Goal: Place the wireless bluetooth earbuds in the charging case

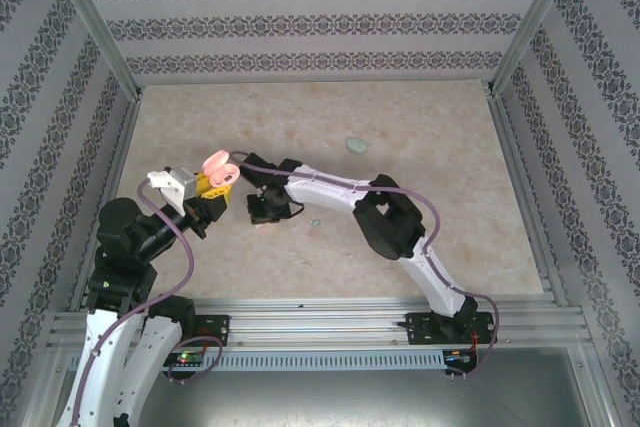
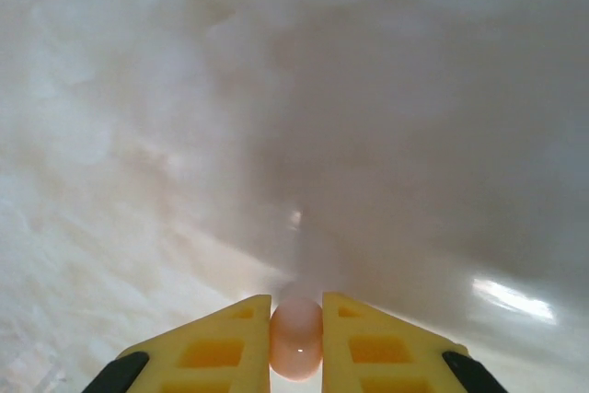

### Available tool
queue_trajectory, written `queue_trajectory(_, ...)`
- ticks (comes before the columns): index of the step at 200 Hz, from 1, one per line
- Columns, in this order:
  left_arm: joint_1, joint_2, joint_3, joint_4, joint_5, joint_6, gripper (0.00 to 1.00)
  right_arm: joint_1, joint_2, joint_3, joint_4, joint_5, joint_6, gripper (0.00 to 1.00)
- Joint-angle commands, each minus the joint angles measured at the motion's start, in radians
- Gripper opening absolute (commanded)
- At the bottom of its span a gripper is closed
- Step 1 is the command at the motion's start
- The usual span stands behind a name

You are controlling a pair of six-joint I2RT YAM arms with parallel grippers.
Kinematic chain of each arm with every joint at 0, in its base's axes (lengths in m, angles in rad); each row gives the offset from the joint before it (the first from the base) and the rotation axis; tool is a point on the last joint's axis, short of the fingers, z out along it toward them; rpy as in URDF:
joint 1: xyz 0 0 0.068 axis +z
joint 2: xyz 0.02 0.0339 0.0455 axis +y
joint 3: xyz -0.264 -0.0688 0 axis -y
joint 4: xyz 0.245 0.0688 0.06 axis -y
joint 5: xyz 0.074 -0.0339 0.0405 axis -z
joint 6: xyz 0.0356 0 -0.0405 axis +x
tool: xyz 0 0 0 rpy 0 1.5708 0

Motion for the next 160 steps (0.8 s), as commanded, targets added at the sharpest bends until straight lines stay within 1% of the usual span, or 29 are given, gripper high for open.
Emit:
queue_trajectory(1,0.011,0.04,-0.034,0.146,0.106,-0.046,0.09,-0.053,-0.142,-0.109,0.049,0.006,0.005,0.16)
queue_trajectory(29,0.009,0.097,-0.06,0.256,0.145,-0.086,0.08,-0.111,-0.297,-0.281,0.096,0.014,0.014,0.16)
queue_trajectory(53,0.003,0.149,-0.058,0.292,0.168,-0.071,0.08,-0.166,-0.439,-0.409,0.119,0.029,0.02,0.16)
queue_trajectory(73,-0.011,0.183,-0.064,0.339,0.184,-0.053,0.08,-0.205,-0.551,-0.476,0.117,0.042,0.014,0.16)
queue_trajectory(101,-0.055,0.245,-0.078,0.413,0.175,-0.027,0.08,-0.226,-0.679,-0.485,0.051,0.09,-0.019,0.15)
queue_trajectory(130,-0.153,0.333,-0.067,0.442,0.117,0.034,0.08,-0.223,-0.789,-0.474,-0.005,0.123,-0.032,0.15)
queue_trajectory(160,-0.234,0.428,-0.057,0.533,0.061,0.064,0.08,-0.205,-0.89,-0.472,-0.038,0.164,-0.043,0.14)
